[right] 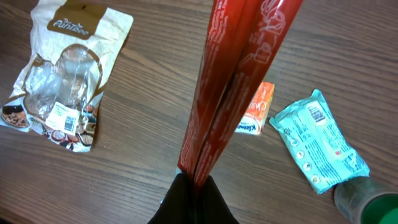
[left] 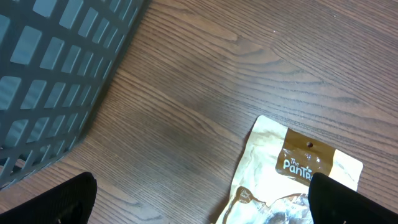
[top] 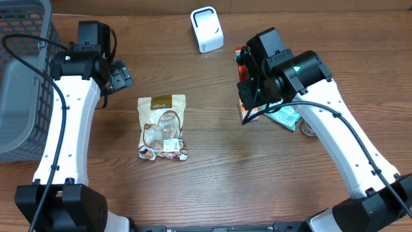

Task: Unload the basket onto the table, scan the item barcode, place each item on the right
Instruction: 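Lift the red stick and carry it right, then hold the red stick up to the white scanner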

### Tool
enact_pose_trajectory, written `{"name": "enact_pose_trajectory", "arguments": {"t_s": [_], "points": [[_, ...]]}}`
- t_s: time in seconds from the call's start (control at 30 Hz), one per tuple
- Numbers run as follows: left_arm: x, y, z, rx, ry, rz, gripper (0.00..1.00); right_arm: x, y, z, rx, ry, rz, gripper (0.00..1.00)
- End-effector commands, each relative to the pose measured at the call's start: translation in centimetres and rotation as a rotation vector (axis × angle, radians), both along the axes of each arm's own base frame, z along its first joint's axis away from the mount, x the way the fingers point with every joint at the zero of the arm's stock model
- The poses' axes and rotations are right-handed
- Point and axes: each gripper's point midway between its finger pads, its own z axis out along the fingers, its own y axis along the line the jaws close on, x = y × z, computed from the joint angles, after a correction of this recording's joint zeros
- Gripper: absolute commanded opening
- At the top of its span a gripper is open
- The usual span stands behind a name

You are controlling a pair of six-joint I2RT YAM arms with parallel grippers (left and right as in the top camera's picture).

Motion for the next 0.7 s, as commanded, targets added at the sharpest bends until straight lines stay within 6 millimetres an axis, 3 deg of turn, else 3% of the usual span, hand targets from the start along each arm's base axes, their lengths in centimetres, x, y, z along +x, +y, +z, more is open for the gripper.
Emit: {"name": "enact_pose_trajectory", "arguments": {"t_s": [0.0,0.3,0.5,0.67], "points": [[0.1,-0.1,0.7,-0.005,-0.022,0.002,1.00,0.6,-0.2,1.2,0.006,-0.049,-0.005,0.04],[0.1,-0.1,0.7,-0.005,-0.022,0.002,1.00,1.9,-1.9,1.4,-0.090,-0.117,-0.053,0.04],[0.1,-0.1,0.7,-0.005,-0.022,0.002,1.00,5.9,-3.3,3.5,-0.172,-0.318,-0.127,0.04],[0.1,-0.1,0.7,-0.005,-0.022,0.002,1.00,9.3,-2.0,5.9,-0.161,-0.491,-0.056,0.04]]}}
